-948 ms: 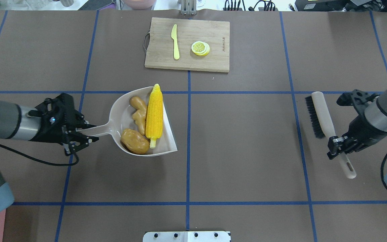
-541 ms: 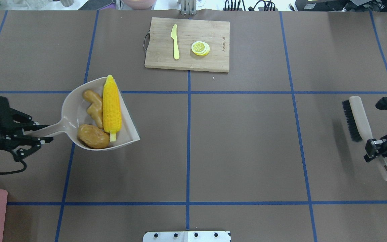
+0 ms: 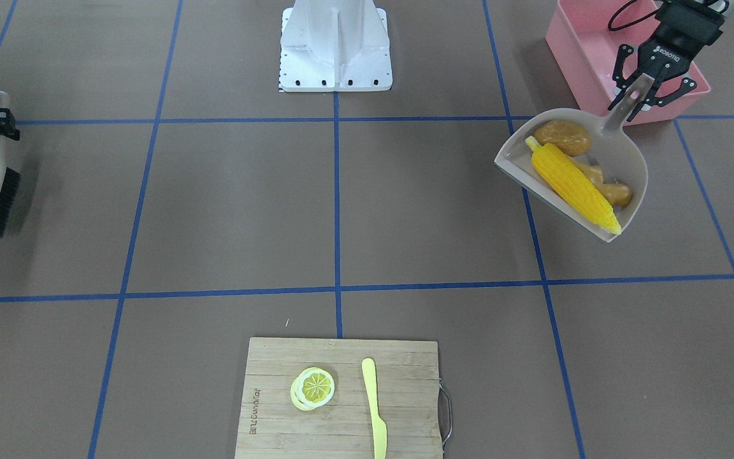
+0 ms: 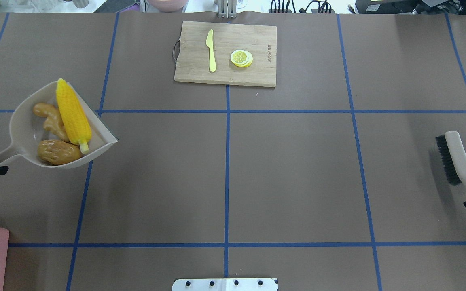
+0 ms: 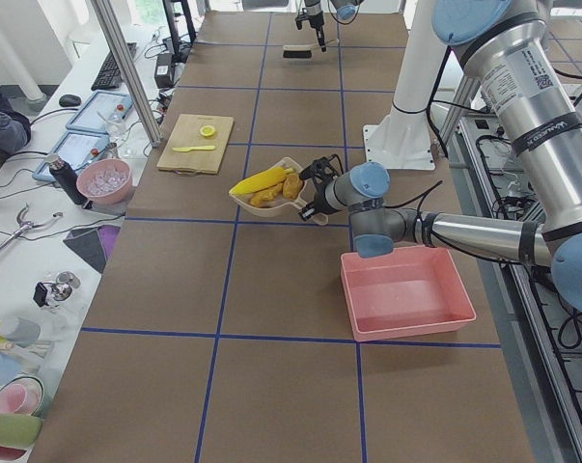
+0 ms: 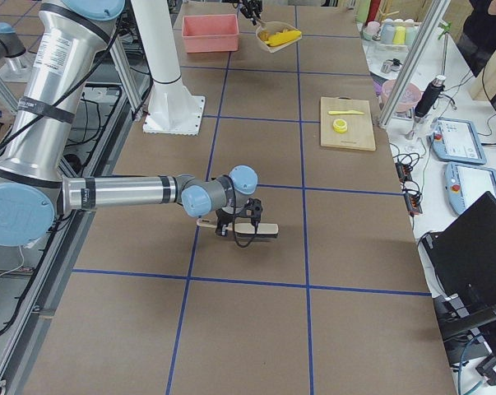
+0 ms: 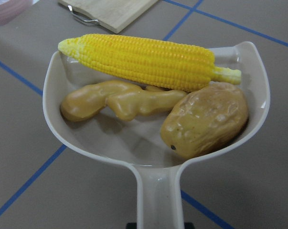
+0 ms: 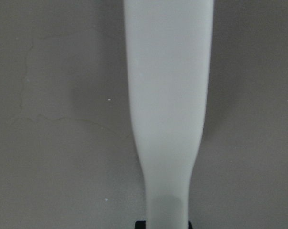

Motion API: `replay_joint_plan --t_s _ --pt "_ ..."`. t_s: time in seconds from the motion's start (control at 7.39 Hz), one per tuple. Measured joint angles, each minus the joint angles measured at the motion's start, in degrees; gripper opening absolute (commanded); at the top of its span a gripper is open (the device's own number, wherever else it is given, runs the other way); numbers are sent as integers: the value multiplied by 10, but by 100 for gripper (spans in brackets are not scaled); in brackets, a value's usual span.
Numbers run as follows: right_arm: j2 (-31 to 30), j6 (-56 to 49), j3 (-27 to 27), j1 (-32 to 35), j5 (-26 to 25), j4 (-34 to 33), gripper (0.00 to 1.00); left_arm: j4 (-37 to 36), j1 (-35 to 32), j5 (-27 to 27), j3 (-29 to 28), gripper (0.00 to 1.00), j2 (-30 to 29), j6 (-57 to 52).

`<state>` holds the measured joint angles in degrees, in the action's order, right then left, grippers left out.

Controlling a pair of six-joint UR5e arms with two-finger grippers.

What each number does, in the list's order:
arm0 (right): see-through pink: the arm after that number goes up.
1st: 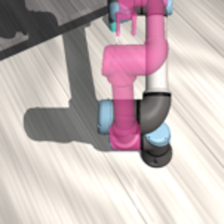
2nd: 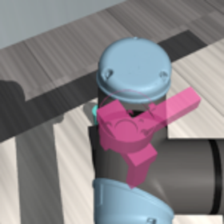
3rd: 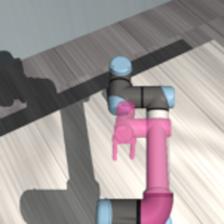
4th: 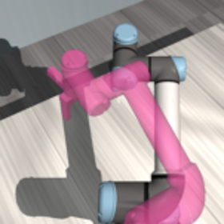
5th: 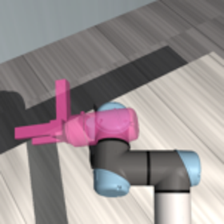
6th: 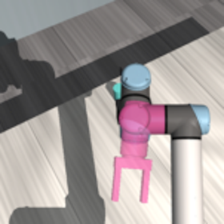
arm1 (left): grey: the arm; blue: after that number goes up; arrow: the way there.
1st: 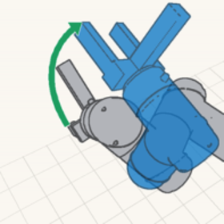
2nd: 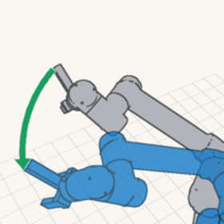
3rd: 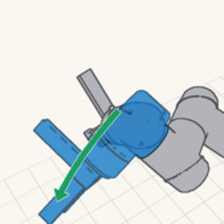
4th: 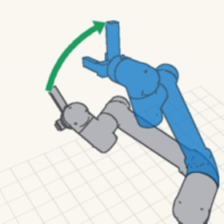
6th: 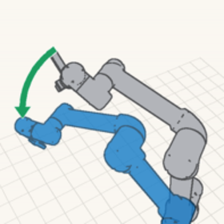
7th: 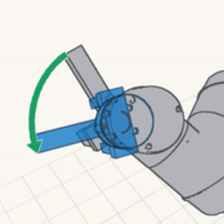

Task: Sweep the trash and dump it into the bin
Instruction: 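Tip the dustpan over the pink bin with the left gripper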

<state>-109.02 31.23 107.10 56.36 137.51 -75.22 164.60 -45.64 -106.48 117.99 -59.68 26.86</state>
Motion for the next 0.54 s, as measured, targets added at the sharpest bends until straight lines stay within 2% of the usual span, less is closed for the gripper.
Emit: replay_joint_plan --t_s 0.14,0.27,0.54 --pt "0 -1 -6 -2 2 3 0 41 -22 -12 -11 0 32 23" --pt "0 -2 -8 -6 3 3 0 63 -69 -50 -25 0 60 27" --pt "1 1 -10 -20 5 2 0 74 -149 -114 -37 0 127 -5"
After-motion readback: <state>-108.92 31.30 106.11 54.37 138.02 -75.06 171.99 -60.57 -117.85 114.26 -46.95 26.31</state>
